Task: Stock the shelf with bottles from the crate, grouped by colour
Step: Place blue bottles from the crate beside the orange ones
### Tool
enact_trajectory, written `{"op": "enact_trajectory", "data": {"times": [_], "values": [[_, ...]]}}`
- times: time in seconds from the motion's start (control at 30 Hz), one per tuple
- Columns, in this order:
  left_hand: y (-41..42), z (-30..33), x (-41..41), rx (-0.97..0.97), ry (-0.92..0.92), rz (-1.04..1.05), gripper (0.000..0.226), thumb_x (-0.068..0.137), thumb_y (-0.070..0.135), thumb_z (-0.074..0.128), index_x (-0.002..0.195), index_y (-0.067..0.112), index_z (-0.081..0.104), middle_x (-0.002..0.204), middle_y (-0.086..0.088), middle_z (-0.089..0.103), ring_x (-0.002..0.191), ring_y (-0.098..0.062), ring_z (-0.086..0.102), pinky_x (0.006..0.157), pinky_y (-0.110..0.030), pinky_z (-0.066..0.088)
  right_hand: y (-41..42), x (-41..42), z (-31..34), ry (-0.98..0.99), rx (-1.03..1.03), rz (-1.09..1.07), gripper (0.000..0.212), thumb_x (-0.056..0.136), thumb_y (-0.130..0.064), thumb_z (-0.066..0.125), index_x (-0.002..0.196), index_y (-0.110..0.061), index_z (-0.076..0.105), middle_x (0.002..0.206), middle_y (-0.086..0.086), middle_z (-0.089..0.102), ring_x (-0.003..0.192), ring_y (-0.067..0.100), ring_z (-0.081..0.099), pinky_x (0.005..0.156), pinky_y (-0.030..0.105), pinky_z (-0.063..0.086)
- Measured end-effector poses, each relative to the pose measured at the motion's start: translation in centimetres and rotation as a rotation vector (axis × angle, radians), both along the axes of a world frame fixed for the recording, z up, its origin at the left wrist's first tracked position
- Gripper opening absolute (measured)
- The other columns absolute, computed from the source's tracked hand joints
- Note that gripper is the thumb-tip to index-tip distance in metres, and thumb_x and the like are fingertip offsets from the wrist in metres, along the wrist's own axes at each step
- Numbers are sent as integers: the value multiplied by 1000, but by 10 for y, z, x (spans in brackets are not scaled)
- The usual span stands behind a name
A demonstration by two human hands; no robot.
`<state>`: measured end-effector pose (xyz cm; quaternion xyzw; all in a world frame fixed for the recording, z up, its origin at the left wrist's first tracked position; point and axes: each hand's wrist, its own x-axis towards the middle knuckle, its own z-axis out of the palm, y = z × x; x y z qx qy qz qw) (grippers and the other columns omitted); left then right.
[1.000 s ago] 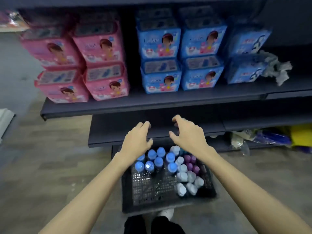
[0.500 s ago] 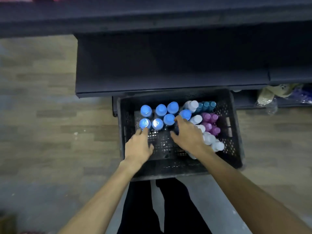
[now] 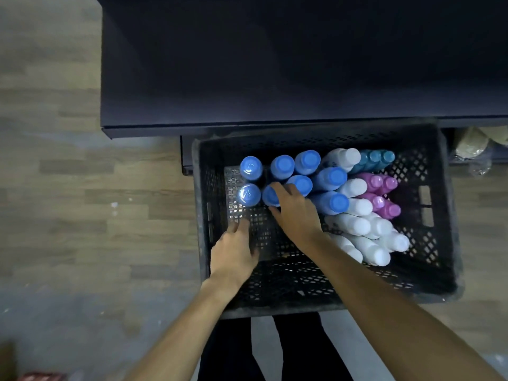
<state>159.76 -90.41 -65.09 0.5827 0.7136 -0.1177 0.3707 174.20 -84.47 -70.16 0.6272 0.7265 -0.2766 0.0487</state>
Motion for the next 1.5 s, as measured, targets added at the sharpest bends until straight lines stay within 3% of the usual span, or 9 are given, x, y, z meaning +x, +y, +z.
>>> {"op": "enact_trajectory", "data": {"times": [0.3,0.43,0.6,0.73,0.9,1.1,1.27,1.4,1.5], "values": [[-1,-9,-5,2,-61,1,45,86,27,64,125,21,43,114,-1,52,100,-25,61,74,-37,50,1,-1,-9,34,95,-62,47,93,-29,64,134,-13,50,113,13,61,84,39,65,59,42,52],[4,0,-7,42,-33,-11,46,85,28,63,126,20,43,112,-2,53,100,-27,60,74,-39,49,3,9,18,27,158,-72,50,88,-31,70,132,-11,55,100,13,69,78,37,67,56,37,48],[26,43,-3,95,-68,-34,50,82,24,66,126,19,42,116,-5,53,105,-31,58,75,-39,45,17,21,117,156,199,-92,46,84,-33,73,124,-15,60,89,8,71,78,33,67,63,39,51],[57,93,-2,225,-168,-19,51,81,28,69,124,16,44,112,-9,57,100,-35,59,71,-41,47,39,32,215,274,252,-59,47,77,-44,69,117,-22,62,94,-3,72,81,25,68,74,42,54],[97,178,-3,362,-268,-35,74,72,41,79,134,32,39,115,0,58,104,-26,59,75,-39,50,60,37,323,398,356,-31,44,74,-45,67,114,-26,62,95,-11,72,83,13,70,81,39,55],[119,275,-8,547,-476,-6,57,62,45,82,110,29,56,97,11,67,88,-12,64,75,-43,54,71,34,432,476,475,11,44,77,-43,71,116,-25,64,101,-14,72,86,5,69,84,34,57],[121,348,-6,721,-548,39,53,61,45,82,107,29,61,92,17,70,84,2,64,73,-35,56,74,31,511,536,564,27,41,86,-41,70,121,-28,52,113,-15,67,103,4,65,90,37,54],[126,403,-4,881,-538,30,54,59,53,79,104,27,62,91,15,70,84,-4,65,73,-37,55,62,27,547,654,670,24,39,98,-32,60,134,-28,46,130,-19,57,121,-3,53,97,34,50],[131,442,-7,961,-511,12,59,56,58,77,104,28,62,91,14,70,84,-6,65,73,-38,55,57,23,566,708,687,35,55,100,-33,54,148,-39,27,136,-20,51,125,-4,51,99,29,49]]}}
